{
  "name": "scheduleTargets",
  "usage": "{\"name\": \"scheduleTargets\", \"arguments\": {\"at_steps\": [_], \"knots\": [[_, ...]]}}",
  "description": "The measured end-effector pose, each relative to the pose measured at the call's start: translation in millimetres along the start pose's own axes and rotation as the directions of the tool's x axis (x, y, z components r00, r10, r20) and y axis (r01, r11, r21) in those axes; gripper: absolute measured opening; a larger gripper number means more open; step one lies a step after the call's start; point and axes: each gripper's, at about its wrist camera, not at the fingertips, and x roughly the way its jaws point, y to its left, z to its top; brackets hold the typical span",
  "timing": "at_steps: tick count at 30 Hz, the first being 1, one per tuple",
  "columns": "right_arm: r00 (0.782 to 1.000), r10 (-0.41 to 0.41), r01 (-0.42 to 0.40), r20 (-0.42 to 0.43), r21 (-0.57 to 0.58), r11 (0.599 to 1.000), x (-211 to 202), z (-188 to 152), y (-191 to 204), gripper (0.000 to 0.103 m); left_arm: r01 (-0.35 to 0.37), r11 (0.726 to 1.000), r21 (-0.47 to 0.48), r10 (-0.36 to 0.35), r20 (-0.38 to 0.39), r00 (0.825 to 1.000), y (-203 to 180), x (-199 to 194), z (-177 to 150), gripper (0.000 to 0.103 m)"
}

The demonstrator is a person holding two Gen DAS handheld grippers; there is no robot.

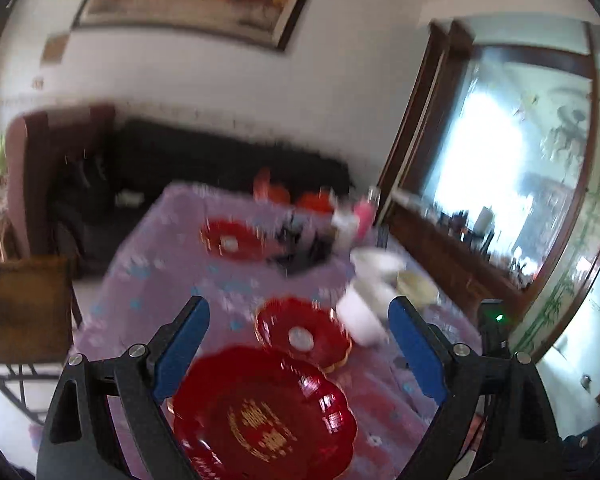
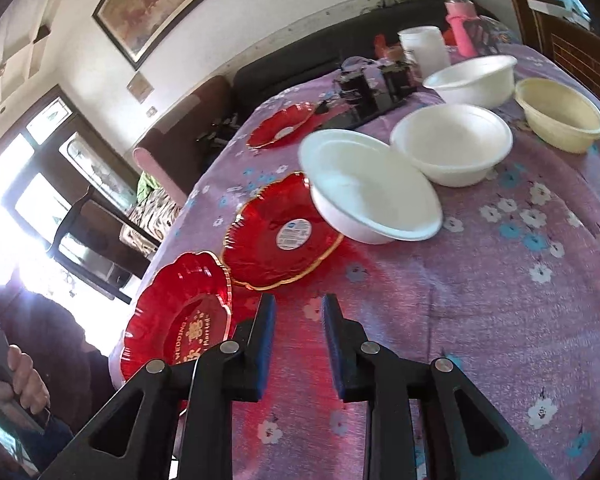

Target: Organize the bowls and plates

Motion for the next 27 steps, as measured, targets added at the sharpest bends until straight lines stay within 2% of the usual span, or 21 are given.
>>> {"name": "scheduleTargets", "arguments": {"at_steps": [2,5,10,13,16,22,24,27], "knots": [[1.000,-0.007,0.007,-0.019,0.008,1.000,4,1,-4,0.026,-0.001,0.999,-0.037,-0.002,-0.081,0.997,3,27,4,0.091],[0.999,-0.011,0.012,-0.043,0.019,1.000,10,4,-5,0.026,-0.050,0.996,-0.068,0.036,-0.203,0.978,6,63,5,0.091],[0.998,-0.028,0.030,-0.059,0.032,0.999,20,12,-7,0.026,-0.090,0.992,-0.089,0.058,-0.312,0.948,17,114,10,0.091],[0.993,-0.048,0.050,-0.111,0.019,0.999,37,18,-8,0.028,-0.079,0.991,-0.109,0.034,-0.363,0.931,20,132,12,0.091],[0.986,-0.077,0.081,-0.150,0.018,0.997,54,26,-14,0.028,-0.110,0.989,-0.094,0.066,-0.389,0.919,21,148,14,0.091],[0.984,-0.162,0.166,-0.075,0.044,0.985,69,56,-29,0.028,-0.148,0.987,-0.064,0.106,-0.436,0.894,27,181,22,0.091],[0.986,-0.144,0.150,-0.084,0.074,0.986,71,58,-33,0.028,-0.163,0.984,-0.068,0.117,-0.445,0.888,32,190,21,0.091],[0.989,-0.093,0.103,-0.113,0.083,0.991,78,54,-27,0.028,-0.165,0.985,-0.045,0.122,-0.488,0.864,38,212,15,0.090]]}}
